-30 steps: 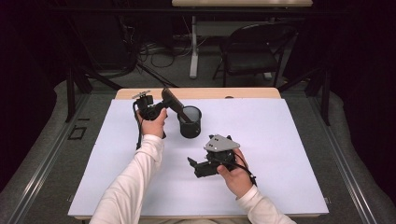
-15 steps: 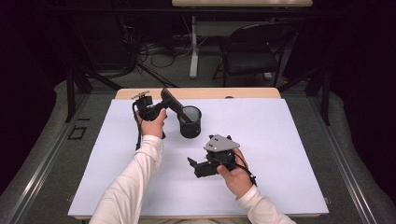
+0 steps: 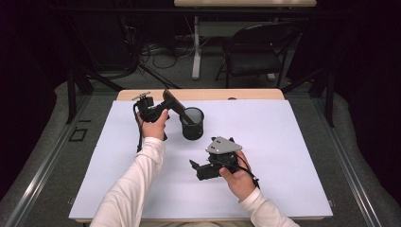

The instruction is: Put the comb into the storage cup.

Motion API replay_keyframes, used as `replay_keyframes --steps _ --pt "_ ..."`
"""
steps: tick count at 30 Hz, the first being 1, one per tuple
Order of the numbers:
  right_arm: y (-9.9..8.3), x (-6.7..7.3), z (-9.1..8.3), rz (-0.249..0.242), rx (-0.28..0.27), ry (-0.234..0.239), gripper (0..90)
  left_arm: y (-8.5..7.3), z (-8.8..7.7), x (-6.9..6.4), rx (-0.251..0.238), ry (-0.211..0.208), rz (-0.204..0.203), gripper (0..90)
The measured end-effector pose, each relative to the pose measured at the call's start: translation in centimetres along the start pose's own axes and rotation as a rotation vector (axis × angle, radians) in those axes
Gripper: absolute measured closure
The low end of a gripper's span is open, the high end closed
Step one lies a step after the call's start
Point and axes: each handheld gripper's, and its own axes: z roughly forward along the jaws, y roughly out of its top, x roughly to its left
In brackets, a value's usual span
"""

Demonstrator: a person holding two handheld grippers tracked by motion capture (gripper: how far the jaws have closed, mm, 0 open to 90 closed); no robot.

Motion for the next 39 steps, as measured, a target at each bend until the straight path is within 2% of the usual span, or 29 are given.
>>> replay_keyframes --steps 4,8,12,15,23,28,39 --pt "0.0 0.0 0.0 0.0 0.001 0.0 0.0 -0.1 0.1 -0.1 -0.005 0.005 0.008 56.0" --pt "0.0 0.0 0.0 0.0 0.0 0.0 0.0 -0.1 0.1 -0.3 -0.001 0.032 0.035 50.1" --pt "0.0 0.0 0.0 0.001 0.001 0.0 0.0 -0.1 0.0 -0.3 -0.003 0.04 0.04 43.3" --pt "0.0 0.0 0.0 -0.001 0.001 0.0 0.0 0.0 -0.1 -0.3 0.002 0.06 0.059 36.9" --pt "-0.1 0.0 0.0 -0.002 0.004 0.001 0.0 0.3 -0.6 -0.5 -0.021 0.066 0.1 34.4" --pt "-0.1 -0.1 0.0 0.0 0.001 -0.003 0.0 0.3 -0.8 -0.8 -0.007 0.06 0.115 34.0" --pt "-0.1 -0.1 0.0 0.002 0.005 -0.002 0.0 0.6 -1.5 -1.5 0.004 0.07 0.185 33.8"
